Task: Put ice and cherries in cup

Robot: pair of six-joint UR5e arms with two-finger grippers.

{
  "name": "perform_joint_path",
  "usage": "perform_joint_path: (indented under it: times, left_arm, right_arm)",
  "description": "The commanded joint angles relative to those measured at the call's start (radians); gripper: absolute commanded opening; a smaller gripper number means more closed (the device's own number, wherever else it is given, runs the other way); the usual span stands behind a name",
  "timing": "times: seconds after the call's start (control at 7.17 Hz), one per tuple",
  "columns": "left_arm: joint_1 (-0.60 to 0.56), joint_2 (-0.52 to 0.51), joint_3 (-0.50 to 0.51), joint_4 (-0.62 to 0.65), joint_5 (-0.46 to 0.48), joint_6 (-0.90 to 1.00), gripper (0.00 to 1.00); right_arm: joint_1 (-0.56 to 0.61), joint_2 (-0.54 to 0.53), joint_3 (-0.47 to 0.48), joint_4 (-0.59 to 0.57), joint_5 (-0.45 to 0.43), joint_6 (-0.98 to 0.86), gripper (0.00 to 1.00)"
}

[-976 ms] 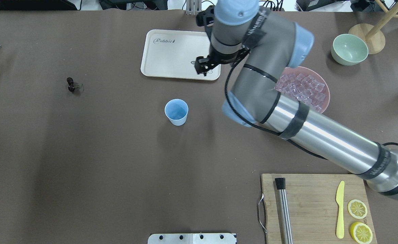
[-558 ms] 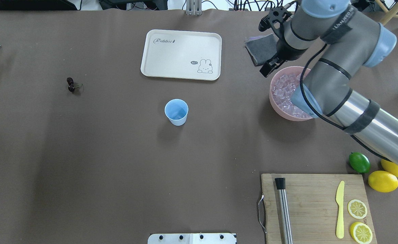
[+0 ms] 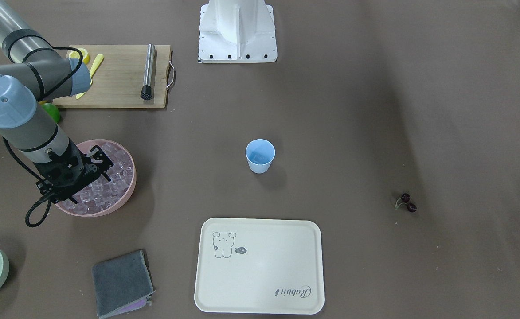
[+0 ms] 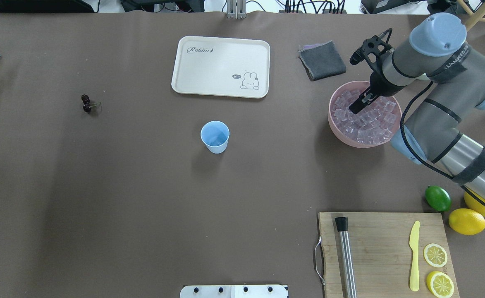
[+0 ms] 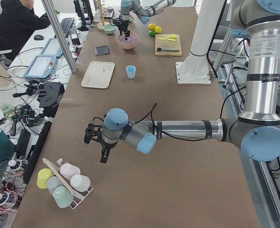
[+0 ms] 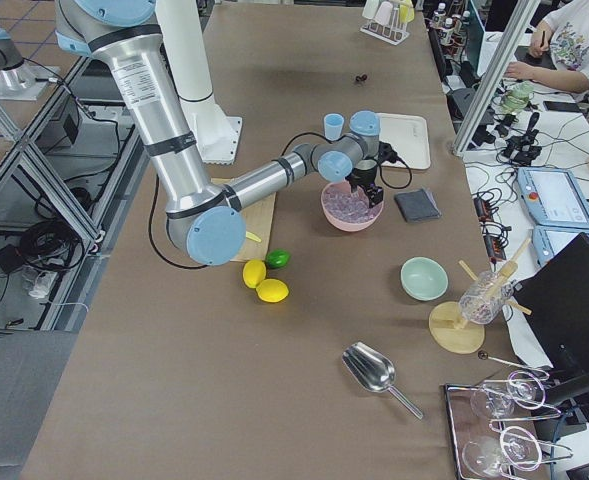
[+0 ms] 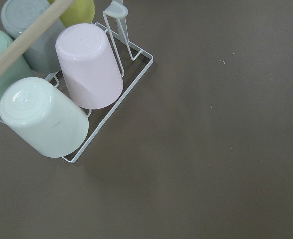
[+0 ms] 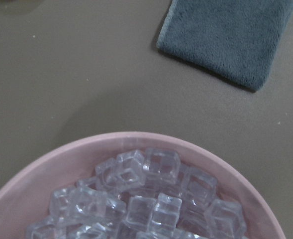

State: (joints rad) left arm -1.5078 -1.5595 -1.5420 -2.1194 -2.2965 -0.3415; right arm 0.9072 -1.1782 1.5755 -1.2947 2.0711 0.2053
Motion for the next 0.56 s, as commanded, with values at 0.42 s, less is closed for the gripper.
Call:
perform_joint_path:
  times: [0.42]
  left_arm:
    - [0.001, -0.002, -0.007, -0.001, -0.011, -0.002, 0.98]
  right_arm:
    - [0.001, -0.041, 0.011, -0.006, -0.003, 0.003, 0.79]
